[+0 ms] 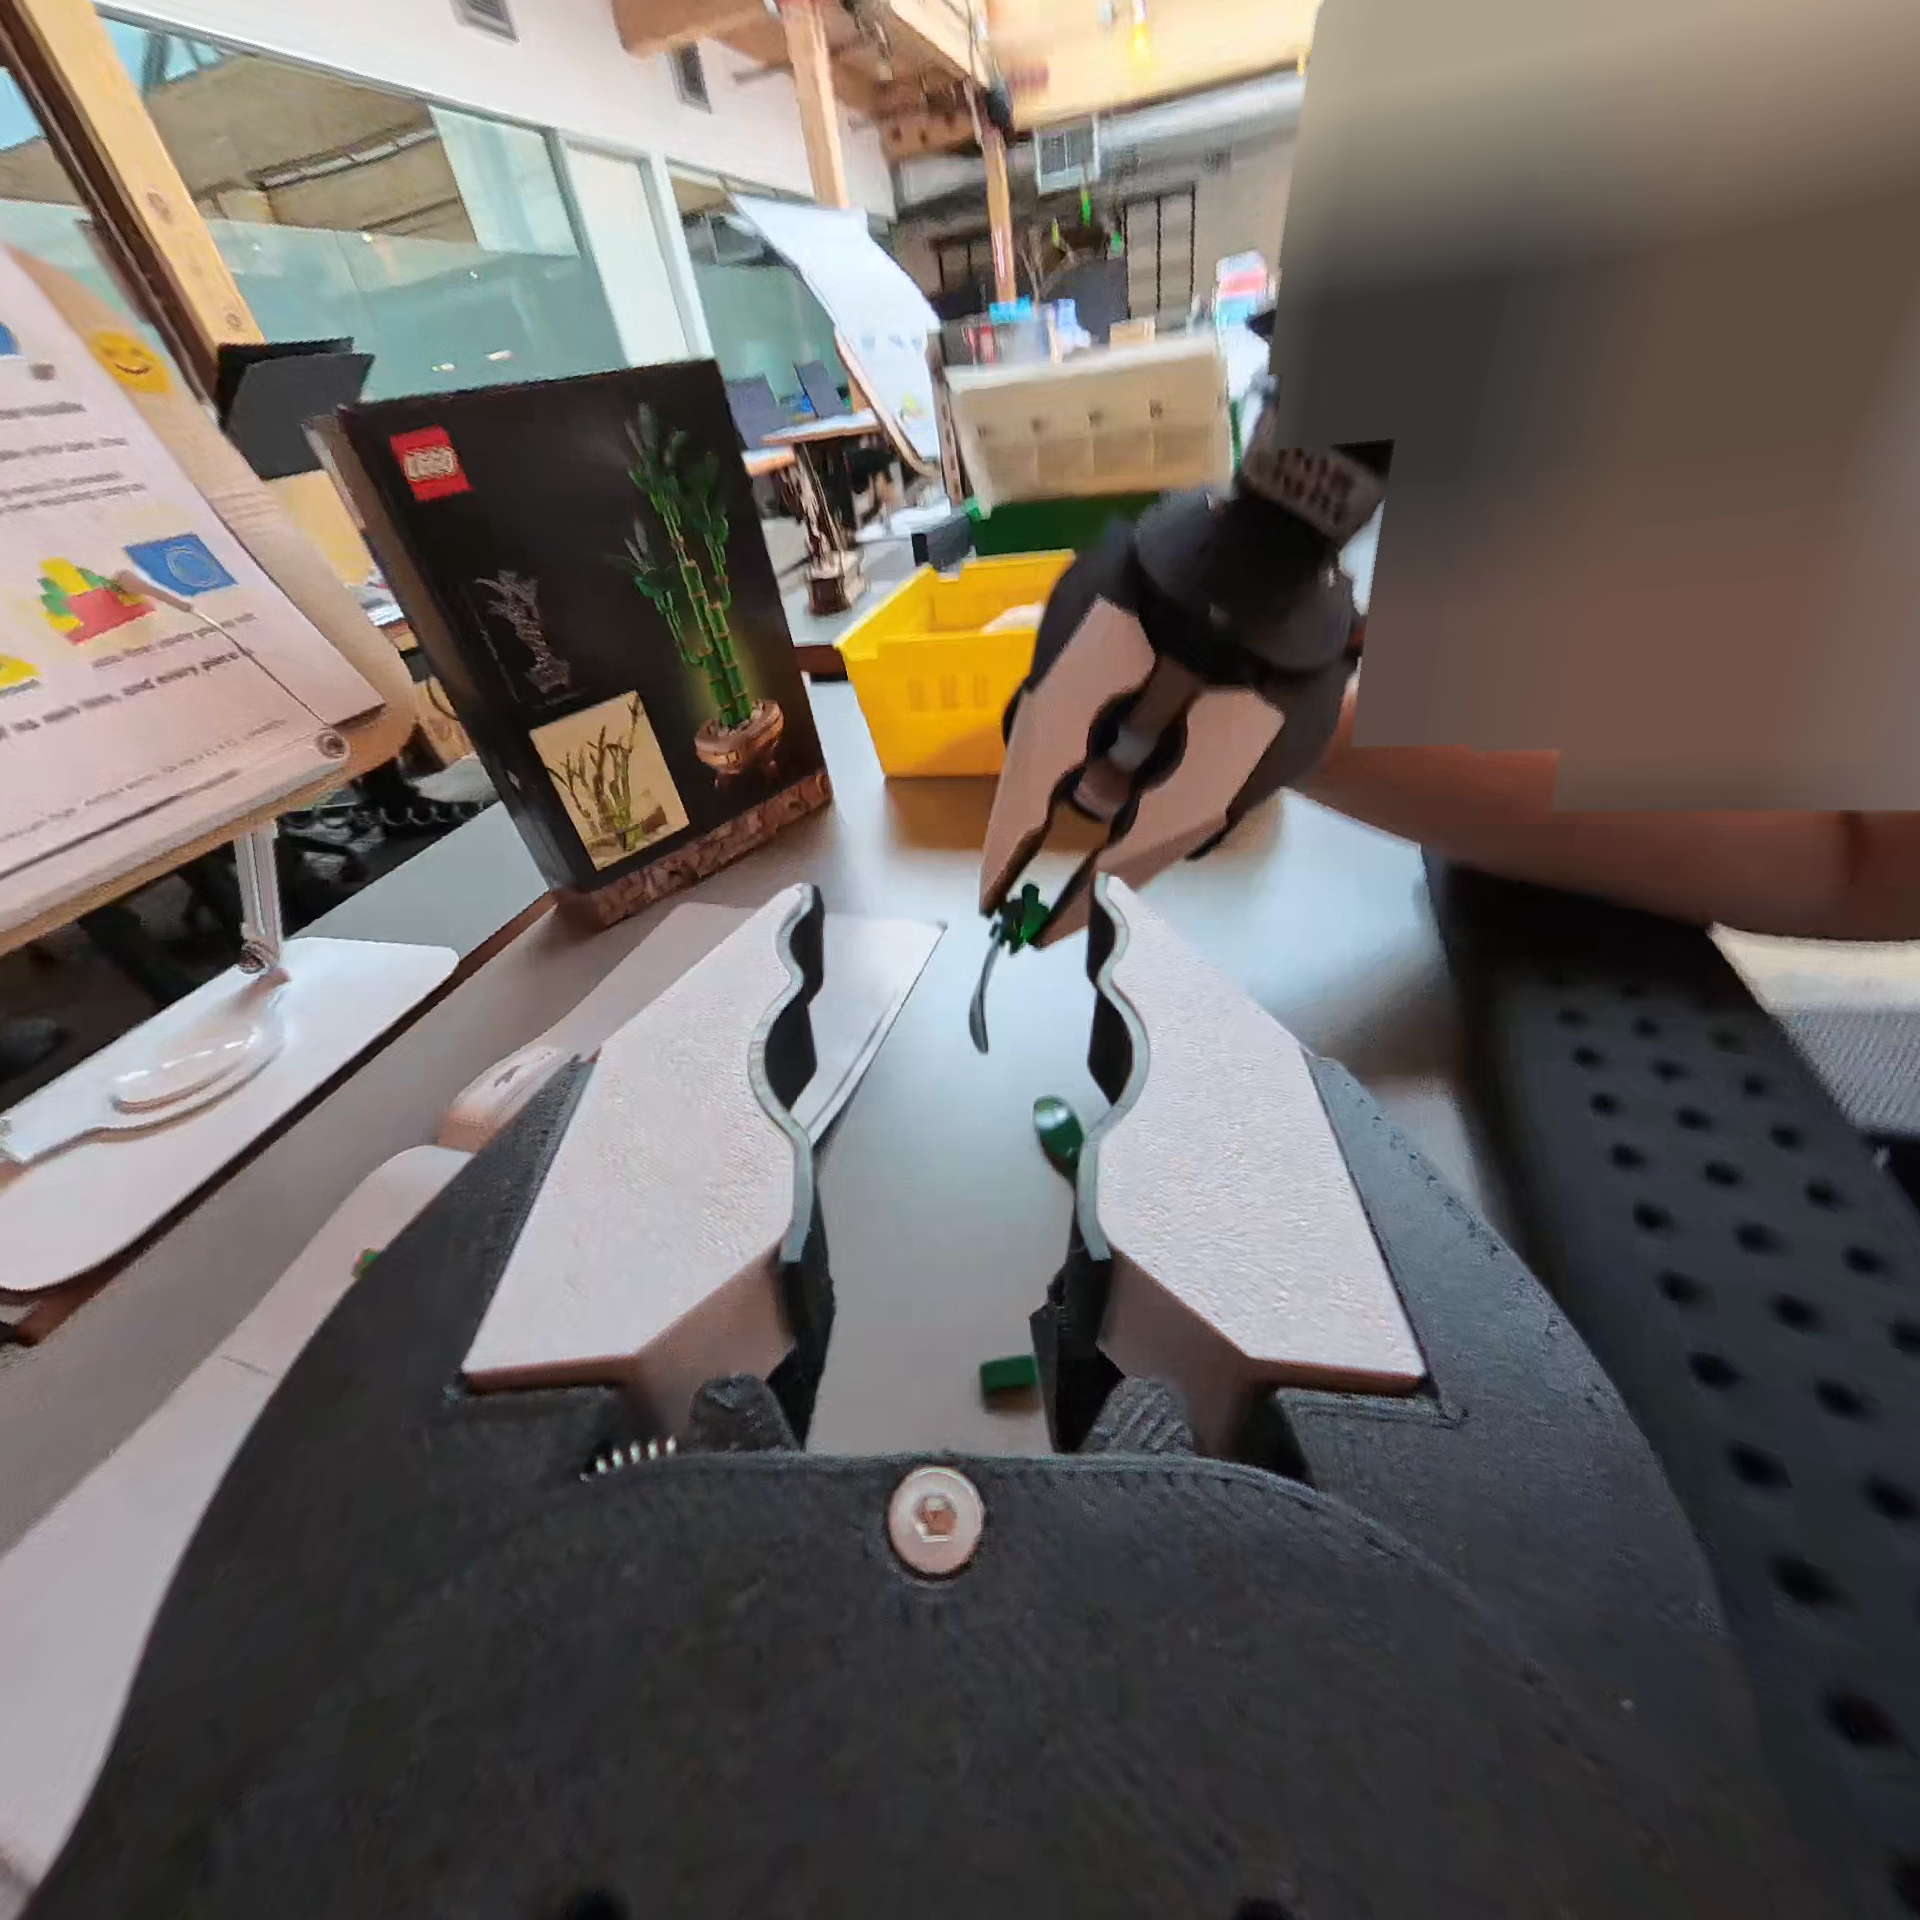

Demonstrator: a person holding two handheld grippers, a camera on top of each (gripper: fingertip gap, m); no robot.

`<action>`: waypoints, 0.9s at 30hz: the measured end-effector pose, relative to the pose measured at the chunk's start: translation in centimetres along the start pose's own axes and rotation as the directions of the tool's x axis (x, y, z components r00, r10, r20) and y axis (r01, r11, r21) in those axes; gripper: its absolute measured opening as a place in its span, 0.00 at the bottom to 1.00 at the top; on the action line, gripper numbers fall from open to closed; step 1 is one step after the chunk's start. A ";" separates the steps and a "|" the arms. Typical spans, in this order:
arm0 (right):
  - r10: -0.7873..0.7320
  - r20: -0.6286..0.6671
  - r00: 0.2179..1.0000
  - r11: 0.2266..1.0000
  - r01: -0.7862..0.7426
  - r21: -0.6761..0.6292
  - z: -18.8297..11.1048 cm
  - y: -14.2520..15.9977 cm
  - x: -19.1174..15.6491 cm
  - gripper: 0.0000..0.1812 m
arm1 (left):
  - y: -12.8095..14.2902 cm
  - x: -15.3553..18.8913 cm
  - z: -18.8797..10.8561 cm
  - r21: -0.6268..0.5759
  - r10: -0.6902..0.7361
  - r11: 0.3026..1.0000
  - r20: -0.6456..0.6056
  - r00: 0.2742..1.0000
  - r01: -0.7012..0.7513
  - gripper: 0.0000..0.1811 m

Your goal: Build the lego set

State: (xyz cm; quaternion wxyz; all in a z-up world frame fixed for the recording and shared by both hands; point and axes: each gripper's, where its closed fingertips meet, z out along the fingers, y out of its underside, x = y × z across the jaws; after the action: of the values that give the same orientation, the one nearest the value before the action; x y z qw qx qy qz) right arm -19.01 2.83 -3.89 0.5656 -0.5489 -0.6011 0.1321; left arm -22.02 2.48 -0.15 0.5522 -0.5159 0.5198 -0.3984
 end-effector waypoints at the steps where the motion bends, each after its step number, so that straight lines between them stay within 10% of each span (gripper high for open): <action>1: 0.006 0.012 1.000 1.000 -0.006 0.005 0.0 -0.2 -0.2 0.06 | 0.7 0.6 0.3 -0.046 0.048 0.998 -0.009 0.999 -0.049 0.26; 8: -0.042 0.061 0.997 0.999 0.042 -0.008 0.7 -0.9 -1.8 0.06 | 3.7 2.4 1.6 -0.234 0.340 0.913 -0.022 0.940 -0.335 0.12; 27: -0.075 0.126 0.989 0.996 0.080 -0.030 1.4 -0.2 -3.2 0.06 | 5.6 3.1 1.8 -0.326 0.500 0.807 -0.067 0.864 -0.492 0.04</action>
State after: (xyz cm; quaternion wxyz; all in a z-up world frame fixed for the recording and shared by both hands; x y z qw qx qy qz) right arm -21.08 0.79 -5.90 0.5218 -0.5256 -0.6585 0.1336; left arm -20.36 0.63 -6.30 0.5477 -0.4520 0.6897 -0.1414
